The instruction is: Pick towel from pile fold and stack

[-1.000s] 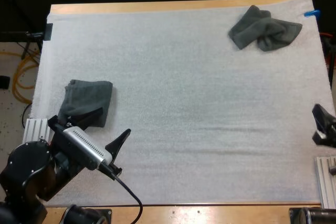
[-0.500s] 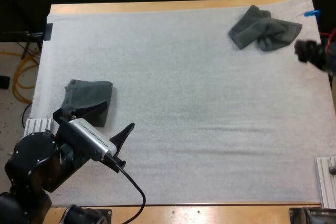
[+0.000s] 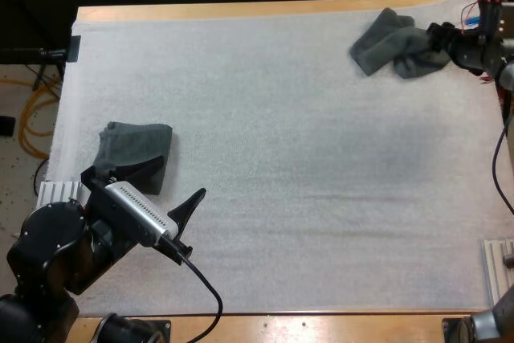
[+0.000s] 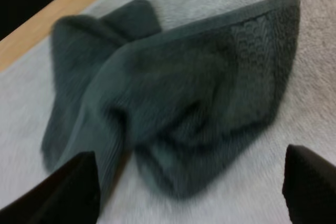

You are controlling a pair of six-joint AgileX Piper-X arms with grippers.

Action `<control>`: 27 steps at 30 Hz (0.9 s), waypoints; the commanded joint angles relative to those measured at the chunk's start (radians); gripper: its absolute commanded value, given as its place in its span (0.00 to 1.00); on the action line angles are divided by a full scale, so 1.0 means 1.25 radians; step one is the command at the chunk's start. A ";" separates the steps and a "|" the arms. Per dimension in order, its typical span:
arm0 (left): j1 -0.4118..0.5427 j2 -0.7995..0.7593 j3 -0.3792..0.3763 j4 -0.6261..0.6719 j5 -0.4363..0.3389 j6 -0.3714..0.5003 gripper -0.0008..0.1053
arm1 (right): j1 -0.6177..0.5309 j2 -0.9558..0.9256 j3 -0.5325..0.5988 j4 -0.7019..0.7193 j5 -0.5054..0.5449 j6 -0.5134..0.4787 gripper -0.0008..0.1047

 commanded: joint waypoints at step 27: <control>-0.003 0.001 -0.005 -0.027 0.002 -0.002 0.62 | 0.018 0.207 -0.149 -0.105 -0.110 0.247 0.01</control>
